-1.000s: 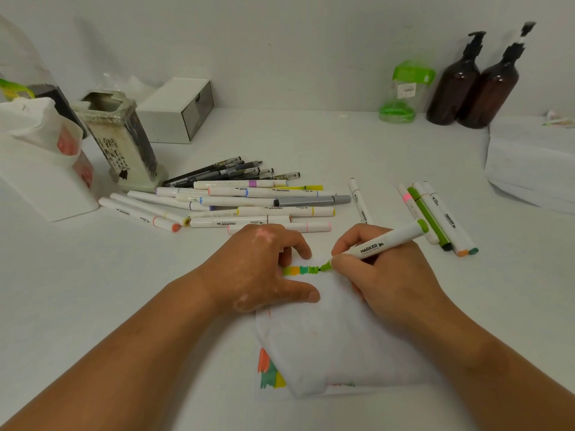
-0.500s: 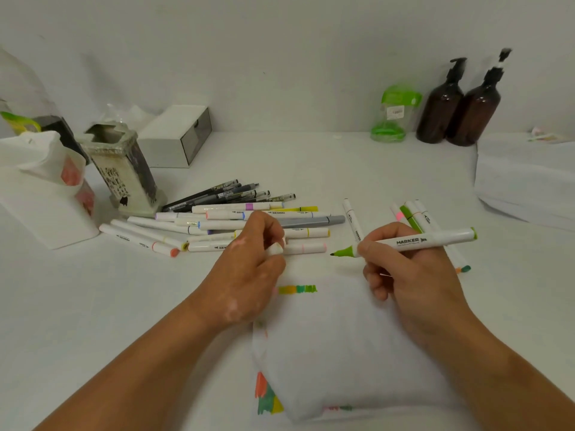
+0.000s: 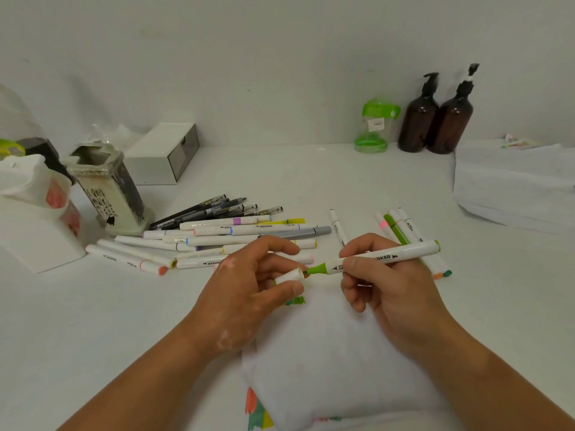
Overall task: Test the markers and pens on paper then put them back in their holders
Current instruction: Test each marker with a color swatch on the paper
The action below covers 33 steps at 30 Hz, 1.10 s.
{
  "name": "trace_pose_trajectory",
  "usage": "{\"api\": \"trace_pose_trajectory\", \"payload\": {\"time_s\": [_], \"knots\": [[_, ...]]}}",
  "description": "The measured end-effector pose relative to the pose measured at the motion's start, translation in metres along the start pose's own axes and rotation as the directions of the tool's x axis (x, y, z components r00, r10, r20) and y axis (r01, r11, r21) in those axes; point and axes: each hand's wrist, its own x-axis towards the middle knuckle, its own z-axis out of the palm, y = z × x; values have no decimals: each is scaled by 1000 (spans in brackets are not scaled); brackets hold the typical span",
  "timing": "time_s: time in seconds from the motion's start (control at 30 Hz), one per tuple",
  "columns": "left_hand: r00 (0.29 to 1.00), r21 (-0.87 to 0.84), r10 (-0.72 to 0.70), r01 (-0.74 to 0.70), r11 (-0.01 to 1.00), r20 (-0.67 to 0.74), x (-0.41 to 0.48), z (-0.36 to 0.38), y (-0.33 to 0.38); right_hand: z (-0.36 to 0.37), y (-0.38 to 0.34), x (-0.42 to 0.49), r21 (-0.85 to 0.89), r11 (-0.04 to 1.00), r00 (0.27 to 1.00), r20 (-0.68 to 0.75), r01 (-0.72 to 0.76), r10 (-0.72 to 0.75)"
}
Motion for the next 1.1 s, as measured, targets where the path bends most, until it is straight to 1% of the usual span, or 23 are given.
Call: {"api": "trace_pose_trajectory", "payload": {"time_s": [0.2,0.33,0.4,0.53,0.6,0.67,0.73,0.8,0.87,0.9,0.93,0.97,1.03,1.1], "knots": [[997,98,52,-58,993,64,-3,4,2,4,0,-4,-129,992,995,93,-13,25],[993,147,107,-112,983,42,-6,5,4,4,-2,-6,-136,990,995,94,-23,35],[992,161,118,-122,979,34,-7,5,5,5,-3,-6,-126,991,993,102,-39,52],[991,207,128,-132,969,32,-8,6,5,4,-4,-7,-167,985,992,117,-30,50],[991,214,133,-134,968,18,-7,6,5,2,-6,-6,-197,980,990,134,-12,40],[989,227,150,-145,963,-5,-5,5,5,-4,-11,-4,-189,982,983,179,-14,48],[988,239,150,-141,961,-20,-4,2,4,-12,-17,-3,-137,987,957,265,-85,119],[990,246,134,-122,962,-32,-3,-2,2,-22,-22,-2,-94,978,912,354,-188,209],[993,248,112,-100,964,-35,-2,-6,0,-30,-25,-2,-76,962,882,387,-262,271],[994,240,106,-95,966,-35,-1,-7,0,-32,-26,-2,-95,956,881,373,-276,291],[994,233,106,-95,968,-34,-1,-8,-1,-31,-27,-2,-158,952,892,338,-261,300],[993,233,113,-104,967,-28,-1,-8,-1,-28,-26,-2,-273,938,910,294,-213,292],[988,251,151,-146,957,-2,-1,-4,-1,-20,-23,-4,-520,848,932,248,-100,263],[984,277,177,-170,946,0,-1,-2,-2,-15,-21,-5,-626,779,940,242,-38,241]]}}
